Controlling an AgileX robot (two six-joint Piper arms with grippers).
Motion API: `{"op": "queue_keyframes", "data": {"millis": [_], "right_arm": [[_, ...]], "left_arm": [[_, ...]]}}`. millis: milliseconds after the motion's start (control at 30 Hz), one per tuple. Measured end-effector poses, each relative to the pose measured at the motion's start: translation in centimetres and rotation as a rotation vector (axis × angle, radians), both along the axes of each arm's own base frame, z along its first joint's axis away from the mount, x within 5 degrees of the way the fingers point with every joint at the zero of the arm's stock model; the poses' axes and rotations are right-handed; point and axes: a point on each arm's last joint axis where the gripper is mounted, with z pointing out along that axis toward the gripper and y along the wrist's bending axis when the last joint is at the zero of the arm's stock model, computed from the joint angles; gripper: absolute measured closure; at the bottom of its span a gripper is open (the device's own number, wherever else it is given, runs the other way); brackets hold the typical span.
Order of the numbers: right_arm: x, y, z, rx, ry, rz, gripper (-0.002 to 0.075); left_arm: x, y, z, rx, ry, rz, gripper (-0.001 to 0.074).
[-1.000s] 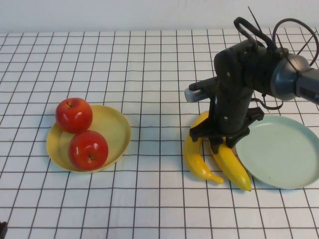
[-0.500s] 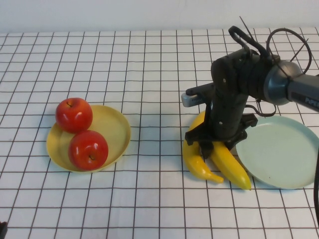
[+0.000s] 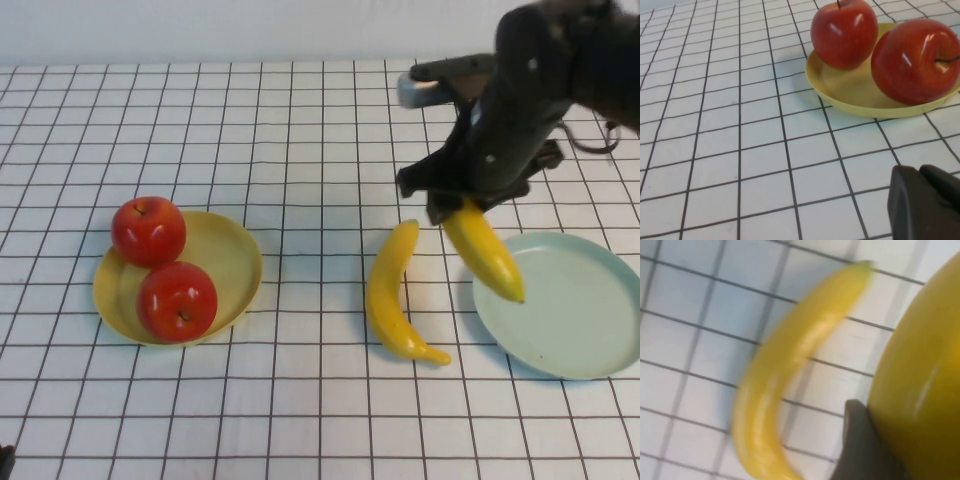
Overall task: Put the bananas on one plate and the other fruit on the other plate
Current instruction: Put another type of fruit in the right plate
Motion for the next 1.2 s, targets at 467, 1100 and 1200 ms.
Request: {"op": "queue_keyframes", "data": {"millis": [467, 1100, 1200], "right_arm": [[-2.9, -10.6, -4.4, -0.135, 0.247, -0.196, 0.0398], [-2.2, -11.7, -8.5, -0.072, 0.2, -0.241, 0.0267], [-2.1, -11.7, -8.6, -0.073, 0.203, -0.241, 0.0256]], "left_arm": [[0.0, 0.0, 0.0, 0.0, 0.0, 0.0, 0.0739], [0.0, 0.0, 0.0, 0.0, 0.0, 0.0, 0.0739], [0.0, 0.0, 0.0, 0.0, 0.0, 0.0, 0.0739]]}}
